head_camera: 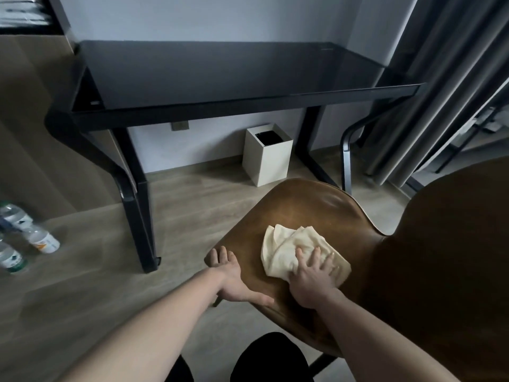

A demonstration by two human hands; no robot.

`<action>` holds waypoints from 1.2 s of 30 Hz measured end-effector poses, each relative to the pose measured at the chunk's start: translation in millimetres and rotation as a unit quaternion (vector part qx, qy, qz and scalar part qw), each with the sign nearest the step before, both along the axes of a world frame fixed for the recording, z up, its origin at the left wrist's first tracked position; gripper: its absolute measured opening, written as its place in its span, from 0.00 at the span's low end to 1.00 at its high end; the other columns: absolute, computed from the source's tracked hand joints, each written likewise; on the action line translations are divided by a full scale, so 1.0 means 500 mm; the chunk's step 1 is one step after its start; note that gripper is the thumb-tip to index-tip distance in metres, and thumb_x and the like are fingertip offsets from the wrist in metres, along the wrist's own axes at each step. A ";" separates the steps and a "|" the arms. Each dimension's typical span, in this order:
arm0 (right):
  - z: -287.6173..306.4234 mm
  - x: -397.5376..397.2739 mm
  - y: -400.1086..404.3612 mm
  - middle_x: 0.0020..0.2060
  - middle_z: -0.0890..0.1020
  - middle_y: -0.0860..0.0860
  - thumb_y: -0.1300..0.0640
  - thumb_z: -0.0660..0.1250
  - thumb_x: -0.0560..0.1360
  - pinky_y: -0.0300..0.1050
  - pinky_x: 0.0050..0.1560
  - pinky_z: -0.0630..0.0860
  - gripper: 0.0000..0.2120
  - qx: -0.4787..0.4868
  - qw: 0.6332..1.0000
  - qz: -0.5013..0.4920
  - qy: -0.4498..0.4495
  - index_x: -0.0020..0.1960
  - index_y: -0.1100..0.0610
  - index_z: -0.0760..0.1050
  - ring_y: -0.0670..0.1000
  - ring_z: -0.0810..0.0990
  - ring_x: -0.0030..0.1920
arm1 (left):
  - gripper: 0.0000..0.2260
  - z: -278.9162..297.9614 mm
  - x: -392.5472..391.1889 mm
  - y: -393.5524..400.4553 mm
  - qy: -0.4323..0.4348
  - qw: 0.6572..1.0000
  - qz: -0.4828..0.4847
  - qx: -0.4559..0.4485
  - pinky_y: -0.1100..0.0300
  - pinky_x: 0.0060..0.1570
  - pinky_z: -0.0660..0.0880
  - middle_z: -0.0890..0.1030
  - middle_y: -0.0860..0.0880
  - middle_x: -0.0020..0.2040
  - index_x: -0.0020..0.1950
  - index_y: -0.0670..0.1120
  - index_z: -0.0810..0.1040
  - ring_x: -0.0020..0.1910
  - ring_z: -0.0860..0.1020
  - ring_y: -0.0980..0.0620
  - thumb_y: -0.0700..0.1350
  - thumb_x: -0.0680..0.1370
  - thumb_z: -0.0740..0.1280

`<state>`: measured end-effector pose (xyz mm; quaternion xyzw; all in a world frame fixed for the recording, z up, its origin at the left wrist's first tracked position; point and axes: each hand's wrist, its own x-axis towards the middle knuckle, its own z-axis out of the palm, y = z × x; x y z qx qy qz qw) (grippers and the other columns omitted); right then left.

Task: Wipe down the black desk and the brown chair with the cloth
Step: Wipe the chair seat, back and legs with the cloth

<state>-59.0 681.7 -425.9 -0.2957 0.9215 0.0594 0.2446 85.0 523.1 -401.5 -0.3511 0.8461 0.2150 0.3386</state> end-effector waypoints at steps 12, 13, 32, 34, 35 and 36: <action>-0.022 -0.171 -0.186 0.83 0.38 0.58 0.43 0.57 0.84 0.76 0.78 0.44 0.33 -0.112 0.989 -0.100 0.017 0.82 0.35 0.42 0.72 0.37 0.81 | 0.83 -0.018 -0.008 -0.011 0.031 0.999 0.018 0.033 0.42 0.83 0.40 0.29 0.40 0.83 0.82 0.38 0.30 0.80 0.26 0.38 0.85 0.50 0.70; -0.024 -0.172 -0.176 0.83 0.39 0.58 0.42 0.56 0.83 0.76 0.78 0.46 0.33 -0.109 0.990 -0.082 0.019 0.82 0.33 0.42 0.72 0.39 0.81 | 0.83 -0.015 -0.009 -0.011 0.026 0.999 0.015 0.033 0.42 0.83 0.40 0.29 0.40 0.83 0.82 0.38 0.30 0.80 0.27 0.38 0.85 0.50 0.70; -0.009 0.017 0.036 0.82 0.34 0.61 0.51 0.60 0.81 0.81 0.73 0.51 0.41 -0.056 0.987 -0.145 -0.034 0.84 0.37 0.38 0.75 0.33 0.79 | 0.83 0.005 0.024 0.019 0.065 0.997 0.031 -0.008 0.40 0.83 0.42 0.35 0.44 0.85 0.84 0.41 0.34 0.84 0.34 0.40 0.88 0.47 0.66; -0.018 0.006 0.011 0.82 0.33 0.61 0.50 0.62 0.82 0.83 0.73 0.48 0.41 -0.072 0.982 -0.172 -0.026 0.84 0.36 0.39 0.76 0.31 0.78 | 0.83 -0.002 0.022 0.015 0.080 0.996 0.030 -0.010 0.41 0.83 0.41 0.35 0.43 0.85 0.84 0.41 0.35 0.84 0.34 0.40 0.88 0.47 0.65; -0.028 -0.004 -0.002 0.82 0.32 0.61 0.49 0.63 0.82 0.84 0.74 0.47 0.41 -0.078 0.980 -0.182 -0.021 0.84 0.36 0.39 0.76 0.30 0.78 | 0.83 -0.006 0.021 0.012 0.085 0.996 0.032 -0.011 0.41 0.83 0.40 0.36 0.43 0.85 0.84 0.40 0.35 0.84 0.34 0.40 0.88 0.47 0.65; -0.032 -0.017 -0.014 0.82 0.32 0.61 0.49 0.63 0.82 0.84 0.73 0.47 0.42 -0.079 0.978 -0.189 -0.019 0.84 0.36 0.39 0.76 0.30 0.78 | 0.83 -0.010 0.019 0.008 0.089 0.995 0.034 -0.011 0.41 0.83 0.40 0.36 0.43 0.86 0.85 0.41 0.35 0.84 0.33 0.40 0.88 0.47 0.65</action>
